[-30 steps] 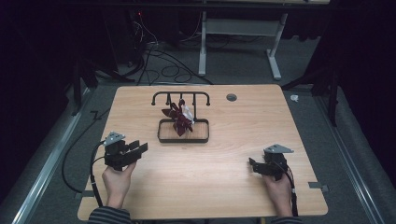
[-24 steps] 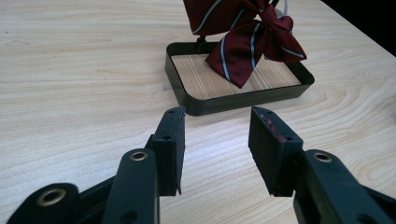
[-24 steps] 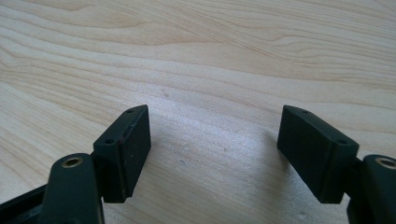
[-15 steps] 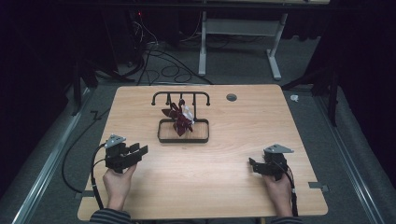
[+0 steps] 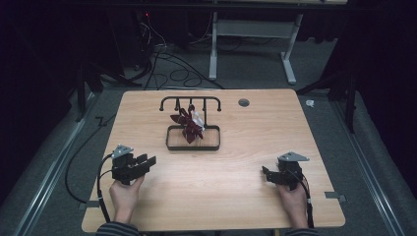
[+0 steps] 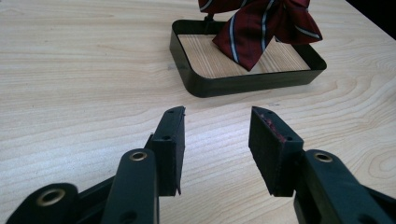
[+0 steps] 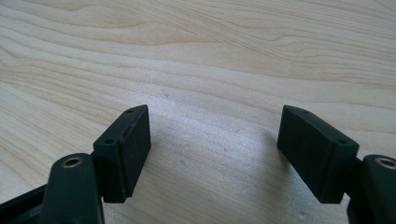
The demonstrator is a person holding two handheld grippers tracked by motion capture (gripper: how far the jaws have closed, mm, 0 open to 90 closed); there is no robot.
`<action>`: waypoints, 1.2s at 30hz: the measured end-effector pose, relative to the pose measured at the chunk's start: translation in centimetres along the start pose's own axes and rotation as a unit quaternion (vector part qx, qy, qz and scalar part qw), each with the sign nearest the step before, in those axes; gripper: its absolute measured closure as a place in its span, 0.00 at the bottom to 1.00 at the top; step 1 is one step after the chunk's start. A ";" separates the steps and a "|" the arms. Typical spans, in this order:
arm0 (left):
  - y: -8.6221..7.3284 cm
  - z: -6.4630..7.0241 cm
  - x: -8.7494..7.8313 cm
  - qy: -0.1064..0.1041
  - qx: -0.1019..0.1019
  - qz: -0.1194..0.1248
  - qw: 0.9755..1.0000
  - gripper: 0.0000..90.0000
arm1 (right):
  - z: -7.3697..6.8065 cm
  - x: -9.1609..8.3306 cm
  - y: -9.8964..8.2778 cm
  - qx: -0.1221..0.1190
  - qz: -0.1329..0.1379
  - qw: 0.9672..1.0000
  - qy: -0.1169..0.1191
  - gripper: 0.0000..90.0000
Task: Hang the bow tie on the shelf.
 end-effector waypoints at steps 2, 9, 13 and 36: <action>-0.1 0.0 0.0 -0.002 -0.006 0.001 1.000 0.63 | 0.0 0.0 0.0 0.000 0.000 1.000 0.000 0.30; -0.6 -0.1 0.2 0.000 -0.009 -0.002 1.000 0.63 | 0.0 0.0 0.0 0.000 0.000 1.000 0.000 0.30; -0.8 -0.2 0.3 0.002 -0.012 -0.004 1.000 0.63 | 0.0 0.0 0.0 0.000 0.000 1.000 0.000 0.30; -2.8 -0.7 1.6 0.027 -0.003 -0.029 0.999 0.60 | 0.0 0.0 0.0 0.000 0.000 1.000 0.000 0.30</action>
Point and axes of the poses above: each handheld gripper's, and its own axes: x roughly forward along the jaws, y roughly out of its top, z roughly to its right, the point moved 1 cm from there along x, roughly forward along the jaws, and after that the axes turned 13 degrees about z, right-handed, at the moved point
